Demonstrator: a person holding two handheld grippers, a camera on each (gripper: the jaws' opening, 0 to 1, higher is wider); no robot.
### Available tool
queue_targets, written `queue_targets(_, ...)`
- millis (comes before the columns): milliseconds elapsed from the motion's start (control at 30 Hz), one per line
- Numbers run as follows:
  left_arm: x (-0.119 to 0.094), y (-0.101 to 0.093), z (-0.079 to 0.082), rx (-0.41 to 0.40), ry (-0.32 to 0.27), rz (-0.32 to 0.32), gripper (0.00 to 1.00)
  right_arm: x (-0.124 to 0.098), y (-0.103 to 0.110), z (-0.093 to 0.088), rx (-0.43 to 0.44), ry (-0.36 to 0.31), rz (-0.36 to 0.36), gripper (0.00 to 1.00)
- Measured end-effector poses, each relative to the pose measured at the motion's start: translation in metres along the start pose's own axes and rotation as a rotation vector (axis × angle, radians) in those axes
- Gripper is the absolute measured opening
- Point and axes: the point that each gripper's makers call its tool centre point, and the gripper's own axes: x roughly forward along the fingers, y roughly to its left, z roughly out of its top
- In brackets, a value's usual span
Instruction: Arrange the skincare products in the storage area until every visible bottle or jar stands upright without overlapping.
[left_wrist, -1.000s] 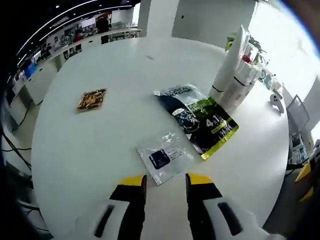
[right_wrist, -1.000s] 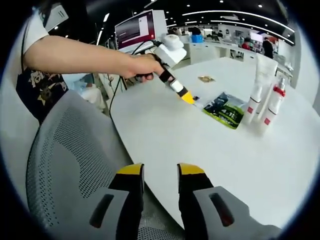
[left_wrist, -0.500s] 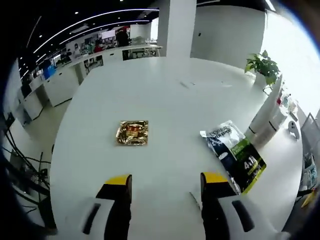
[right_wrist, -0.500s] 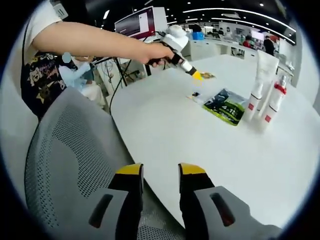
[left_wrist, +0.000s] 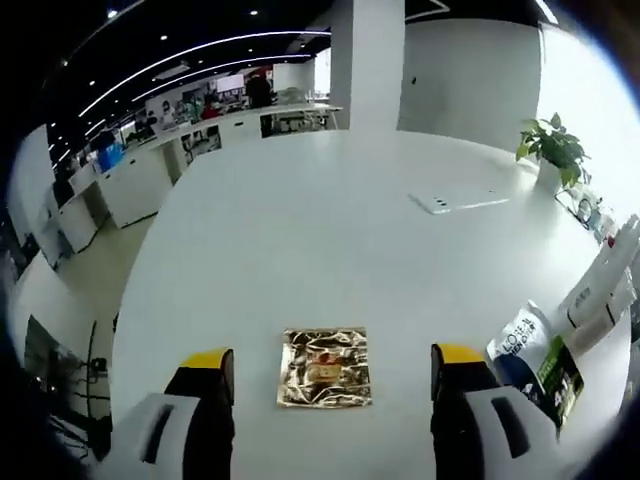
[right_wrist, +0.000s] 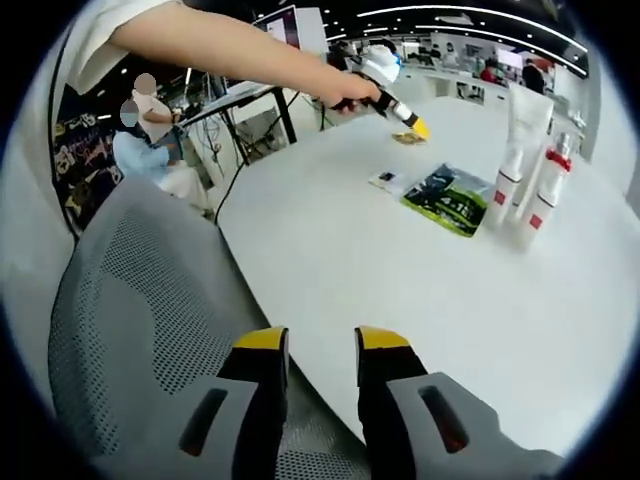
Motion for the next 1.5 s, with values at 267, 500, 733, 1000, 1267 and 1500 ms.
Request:
queue_targets(267,0.008,-0.002,-0.018,0.095,0.115,-0.048,0.68,0.001,0.001,-0.003,0.009,0.015,0.007,0.24)
queue_targets(500,0.007,-0.010,-0.012,0.091,0.078,-0.114,0.46,0.001,0.001,-0.003,0.007,0.015,0.007,0.24)
queue_targets(733,0.004,-0.013,-0.017,0.102,0.091,-0.104,0.38,0.000,0.000,-0.001,0.001,0.008,0.000,0.23)
queue_targets(1000,-0.032,-0.037,-0.013,-0.027,-0.020,-0.138,0.05,-0.001,0.001,0.002,-0.018,-0.006,-0.006,0.24)
queue_targets(1267,-0.041,-0.001,-0.019,0.074,-0.045,-0.028,0.36,-0.003,0.000,0.004,-0.041,-0.020,-0.020,0.24)
queue_targets(1500,-0.028,0.041,-0.021,0.175,0.014,-0.055,0.73,-0.002,-0.002,0.004,-0.024,-0.018,-0.023,0.24)
